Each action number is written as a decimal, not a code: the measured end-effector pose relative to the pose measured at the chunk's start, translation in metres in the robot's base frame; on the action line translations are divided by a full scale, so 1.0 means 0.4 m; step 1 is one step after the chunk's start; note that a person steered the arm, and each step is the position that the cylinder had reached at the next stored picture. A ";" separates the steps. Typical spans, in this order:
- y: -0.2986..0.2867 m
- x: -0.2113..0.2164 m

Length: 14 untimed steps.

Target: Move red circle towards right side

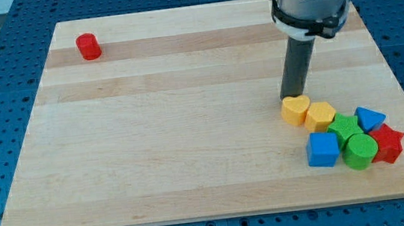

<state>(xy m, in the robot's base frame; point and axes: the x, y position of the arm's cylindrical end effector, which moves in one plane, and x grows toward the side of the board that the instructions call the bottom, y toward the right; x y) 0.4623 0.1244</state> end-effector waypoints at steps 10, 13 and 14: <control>-0.930 -0.649; -1.021 -0.608; -0.875 -0.417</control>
<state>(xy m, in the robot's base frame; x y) 0.2954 -0.2254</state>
